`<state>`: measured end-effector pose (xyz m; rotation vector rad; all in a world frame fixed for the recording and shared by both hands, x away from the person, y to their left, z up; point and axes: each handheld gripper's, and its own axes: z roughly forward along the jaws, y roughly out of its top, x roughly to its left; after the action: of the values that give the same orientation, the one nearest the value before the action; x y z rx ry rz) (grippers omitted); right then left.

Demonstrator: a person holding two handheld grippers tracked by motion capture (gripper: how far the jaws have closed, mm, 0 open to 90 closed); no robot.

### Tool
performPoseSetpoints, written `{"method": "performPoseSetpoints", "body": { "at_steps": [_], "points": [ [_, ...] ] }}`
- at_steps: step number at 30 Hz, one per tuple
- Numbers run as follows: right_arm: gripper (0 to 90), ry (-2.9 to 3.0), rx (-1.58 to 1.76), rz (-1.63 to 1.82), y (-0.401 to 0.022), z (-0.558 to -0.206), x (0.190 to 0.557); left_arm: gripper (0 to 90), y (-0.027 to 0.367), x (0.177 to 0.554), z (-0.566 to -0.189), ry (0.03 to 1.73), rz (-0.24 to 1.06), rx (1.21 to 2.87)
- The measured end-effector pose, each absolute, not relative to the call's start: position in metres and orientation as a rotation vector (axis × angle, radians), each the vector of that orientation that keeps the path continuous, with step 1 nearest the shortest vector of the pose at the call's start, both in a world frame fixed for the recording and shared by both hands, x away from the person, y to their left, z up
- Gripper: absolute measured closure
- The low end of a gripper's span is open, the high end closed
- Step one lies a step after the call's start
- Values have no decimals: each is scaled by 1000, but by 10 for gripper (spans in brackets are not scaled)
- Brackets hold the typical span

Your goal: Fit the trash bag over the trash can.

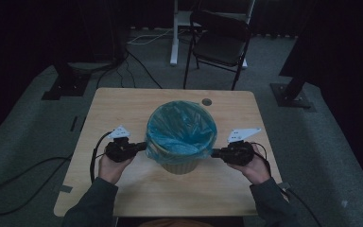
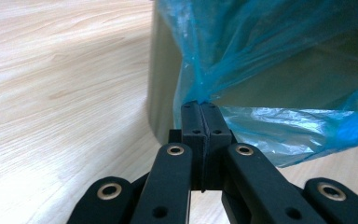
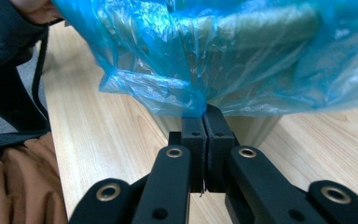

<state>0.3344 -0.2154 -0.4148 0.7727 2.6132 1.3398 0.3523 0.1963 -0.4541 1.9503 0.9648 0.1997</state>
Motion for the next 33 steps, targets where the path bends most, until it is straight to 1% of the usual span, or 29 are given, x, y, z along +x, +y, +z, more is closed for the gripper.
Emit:
{"method": "performPoseSetpoints", "body": {
  "at_steps": [2, 5, 7, 12, 15, 23, 30, 33],
  "points": [
    [875, 2608, 746, 1355, -213, -412, 332, 900, 198, 355, -456, 982, 201, 1951],
    [882, 2612, 740, 1357, -212, -413, 331, 900, 200, 356, -456, 998, 198, 1941],
    [899, 2623, 743, 1347, -213, -414, 332, 900, 200, 355, -454, 982, 200, 1934],
    [900, 2660, 817, 1266, -214, -423, 340, 899, 195, 345, -447, 903, 202, 1930],
    [900, 2670, 863, 1270, -217, -429, 343, 897, 192, 344, -445, 888, 209, 1952],
    [891, 2663, 735, 1348, -211, -418, 333, 900, 196, 357, -461, 1006, 177, 1993],
    [900, 2722, 831, 1230, -214, -433, 341, 900, 193, 353, -459, 977, 177, 2008],
    [900, 2720, 860, 1229, -216, -433, 343, 900, 193, 356, -463, 1009, 178, 2023]
  ]
}}
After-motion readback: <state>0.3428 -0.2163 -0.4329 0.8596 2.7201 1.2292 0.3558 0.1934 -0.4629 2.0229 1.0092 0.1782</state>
